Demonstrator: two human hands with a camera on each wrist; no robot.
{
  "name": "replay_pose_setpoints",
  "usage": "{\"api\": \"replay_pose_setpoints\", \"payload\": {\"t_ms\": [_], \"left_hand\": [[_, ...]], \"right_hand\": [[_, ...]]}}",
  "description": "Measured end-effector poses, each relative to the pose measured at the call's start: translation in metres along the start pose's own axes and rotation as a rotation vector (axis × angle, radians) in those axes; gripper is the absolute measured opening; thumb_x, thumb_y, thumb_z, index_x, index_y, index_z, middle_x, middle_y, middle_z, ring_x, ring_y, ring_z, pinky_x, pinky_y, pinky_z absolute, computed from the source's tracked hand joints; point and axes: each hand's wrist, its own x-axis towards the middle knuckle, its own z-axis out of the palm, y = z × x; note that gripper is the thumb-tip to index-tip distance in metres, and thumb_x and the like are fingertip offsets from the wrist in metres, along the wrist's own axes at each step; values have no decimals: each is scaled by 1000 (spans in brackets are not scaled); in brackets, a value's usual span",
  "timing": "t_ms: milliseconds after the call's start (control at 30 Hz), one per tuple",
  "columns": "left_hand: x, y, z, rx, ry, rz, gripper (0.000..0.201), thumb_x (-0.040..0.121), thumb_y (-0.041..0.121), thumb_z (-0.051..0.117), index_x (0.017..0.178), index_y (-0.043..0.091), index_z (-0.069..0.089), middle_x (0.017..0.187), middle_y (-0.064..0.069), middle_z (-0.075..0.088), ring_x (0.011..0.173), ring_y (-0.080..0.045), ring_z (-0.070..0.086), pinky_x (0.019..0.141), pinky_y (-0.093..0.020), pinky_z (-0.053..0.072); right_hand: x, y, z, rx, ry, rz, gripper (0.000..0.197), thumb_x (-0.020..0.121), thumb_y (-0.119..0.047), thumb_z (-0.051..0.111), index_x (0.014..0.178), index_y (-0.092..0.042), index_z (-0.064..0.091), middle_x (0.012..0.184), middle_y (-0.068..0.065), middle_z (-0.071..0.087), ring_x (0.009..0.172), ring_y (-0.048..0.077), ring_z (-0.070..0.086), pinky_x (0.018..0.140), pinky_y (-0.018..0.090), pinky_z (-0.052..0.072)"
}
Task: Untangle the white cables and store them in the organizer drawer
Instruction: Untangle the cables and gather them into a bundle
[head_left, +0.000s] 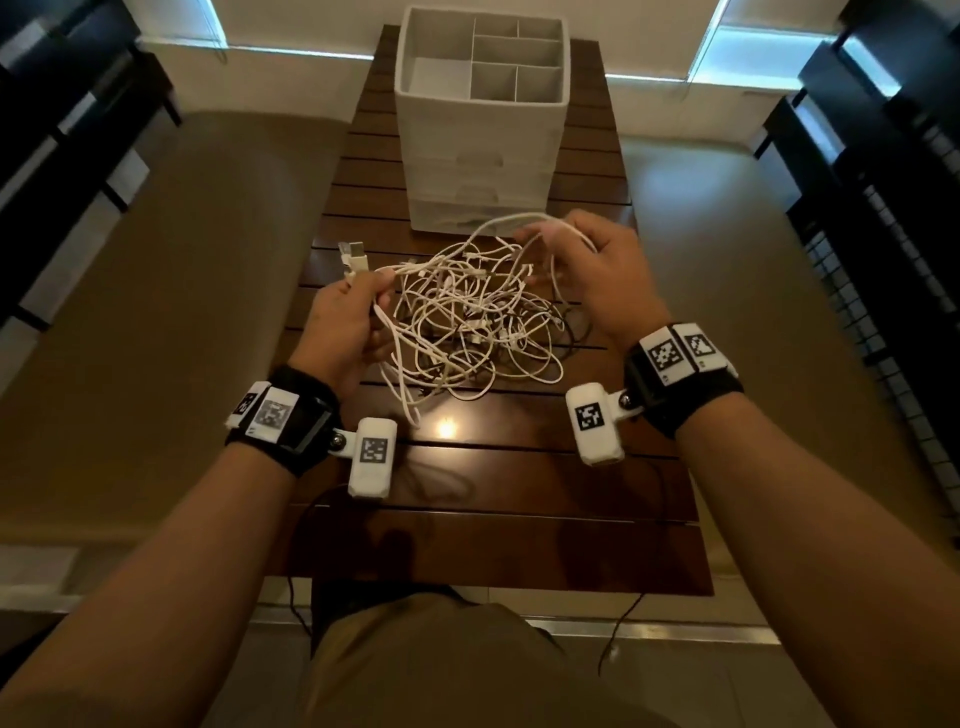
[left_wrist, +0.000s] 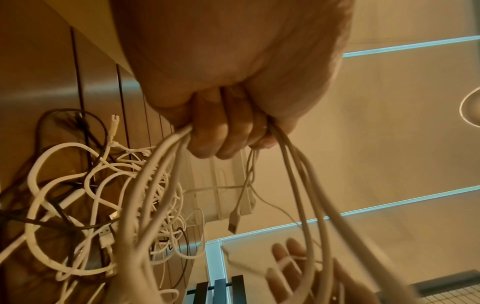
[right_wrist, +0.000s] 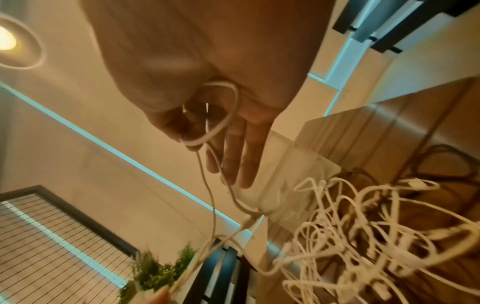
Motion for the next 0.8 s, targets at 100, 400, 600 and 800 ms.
{"api": "replay_pose_setpoints", "payload": {"t_ms": [100,400,600,800], "left_hand": [[-2,3,1,-10,-19,3,42,107,26,50,66,21,44,54,5,31,41,-9,25,43,-24,17],[-12,-3,2,239,-409,-157,45,106,25,52,62,18,47,51,5,29,40,-11,20,41,-19,18],[-12,-23,18,466,-555,-330,44,105,31,59,62,20,55,54,4,29,44,-13,19,48,-27,13],[-11,-15,31,407,-564,-255,41,106,33,57,70,16,61,54,4,28,44,-11,20,48,-28,13]], "right_hand": [[3,-25,0,-45,23,-75,30,106,-21,57,77,-22,60,78,20,66,70,34,69,64,40,59],[-8,33,-14,-1401,-594,547,43,93,-51,68,111,-12,67,112,7,71,99,27,65,87,38,53],[-16,22,6,-1260,-555,212,74,79,-42,83,139,-18,46,141,7,46,132,30,48,107,46,45],[-22,22,42,-601,-771,232,43,90,-22,74,123,-22,47,100,-2,65,84,14,65,73,34,53]]}}
